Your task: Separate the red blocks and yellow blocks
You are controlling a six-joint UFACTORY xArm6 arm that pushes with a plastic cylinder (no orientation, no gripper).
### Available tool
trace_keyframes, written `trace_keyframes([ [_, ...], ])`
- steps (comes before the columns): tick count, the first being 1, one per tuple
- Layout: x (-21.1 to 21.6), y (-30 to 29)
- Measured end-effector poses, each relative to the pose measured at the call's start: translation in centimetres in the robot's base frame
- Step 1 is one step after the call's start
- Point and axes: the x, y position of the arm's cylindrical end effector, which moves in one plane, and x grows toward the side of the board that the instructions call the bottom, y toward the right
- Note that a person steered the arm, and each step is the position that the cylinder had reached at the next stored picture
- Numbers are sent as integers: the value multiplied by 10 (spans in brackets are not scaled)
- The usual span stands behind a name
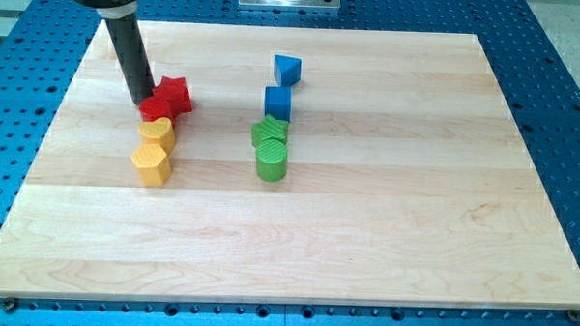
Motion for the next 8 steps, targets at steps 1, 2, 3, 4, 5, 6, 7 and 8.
trace_keyframes([
  [1, 0, 0],
  [2, 0, 0],
  [3, 0, -4],
  [4, -10, -14],
  [5, -38, 0],
  [6, -31, 54],
  [7, -3, 72],
  [8, 30, 44],
])
